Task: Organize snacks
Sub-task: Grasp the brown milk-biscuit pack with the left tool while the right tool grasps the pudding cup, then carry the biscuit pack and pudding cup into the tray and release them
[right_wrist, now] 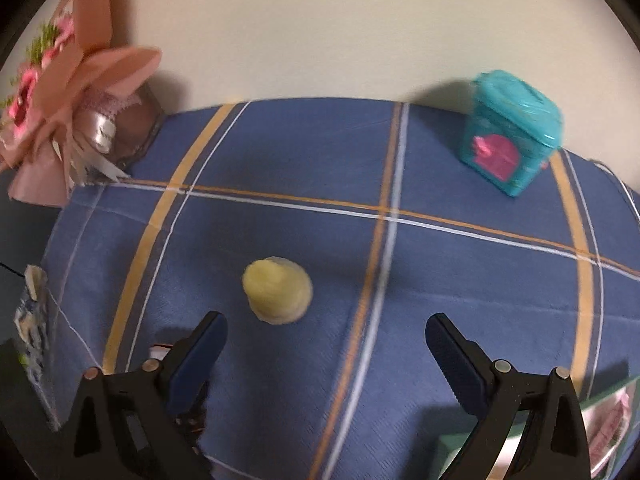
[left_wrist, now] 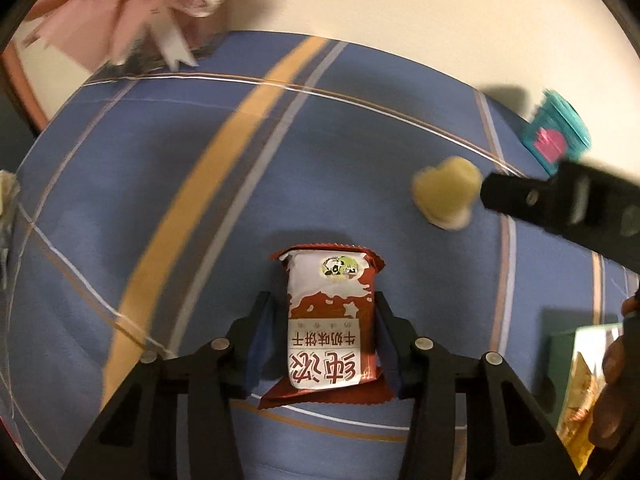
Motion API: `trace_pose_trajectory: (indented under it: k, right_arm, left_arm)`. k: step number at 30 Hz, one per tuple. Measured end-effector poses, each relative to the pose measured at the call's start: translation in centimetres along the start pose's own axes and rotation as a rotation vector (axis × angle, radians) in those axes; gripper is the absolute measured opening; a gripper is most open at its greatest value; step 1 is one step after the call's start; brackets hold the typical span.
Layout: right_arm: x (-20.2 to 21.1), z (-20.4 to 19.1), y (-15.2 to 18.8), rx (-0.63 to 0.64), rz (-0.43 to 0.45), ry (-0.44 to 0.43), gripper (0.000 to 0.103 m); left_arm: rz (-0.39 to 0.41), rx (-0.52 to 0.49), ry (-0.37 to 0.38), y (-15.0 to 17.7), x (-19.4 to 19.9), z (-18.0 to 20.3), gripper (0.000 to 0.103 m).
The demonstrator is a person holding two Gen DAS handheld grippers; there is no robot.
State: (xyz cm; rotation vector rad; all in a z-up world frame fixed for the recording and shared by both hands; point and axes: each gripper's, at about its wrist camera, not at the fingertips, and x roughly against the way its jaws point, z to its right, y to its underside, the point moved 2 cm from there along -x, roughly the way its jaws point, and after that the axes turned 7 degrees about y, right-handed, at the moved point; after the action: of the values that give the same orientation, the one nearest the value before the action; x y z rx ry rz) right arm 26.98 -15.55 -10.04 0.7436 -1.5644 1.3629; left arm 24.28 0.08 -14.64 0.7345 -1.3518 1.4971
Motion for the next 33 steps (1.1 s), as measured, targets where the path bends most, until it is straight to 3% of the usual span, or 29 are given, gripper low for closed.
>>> trace_pose_trajectory:
  k: [4,10,15,18,25,33]
  right_arm:
    - [-1.7,-2.0,-0.5,0.036,-0.011,0.020,0.098]
    - [-3.9,-4.1,-0.8,0.088,-0.037,0.063,0.084]
    - [-4.6,-4.4,-0.6,0.096,-0.051,0.083,0.065]
    - [-4.4,-4.3,-0.5,0.093,-0.050,0.079,0.050]
    - [-3.5,-3.3,0.7,0.054,-0.072,0.049,0.049]
    - [2.8,-0.9,4.0,0.025,-0.008,0.009,0.049]
  left_arm:
    - [0.016,0.034,-0.029,-0.4,0.1,-1.9,0.049]
    - [0.026,0.037,-0.035,-0.5,0.0,-2.7,0.049]
    - [0.028,0.035,-0.032,-0.7,-0.3,-2.8,0.049]
    - [0.030,0.036,-0.047,-0.2,0.1,-2.9,0.041]
    - [0.018,0.054,-0.033,0.2,0.8,-2.6,0.041]
    - [0.027,0.047,-0.007,1.1,4.3,-0.1,0.041]
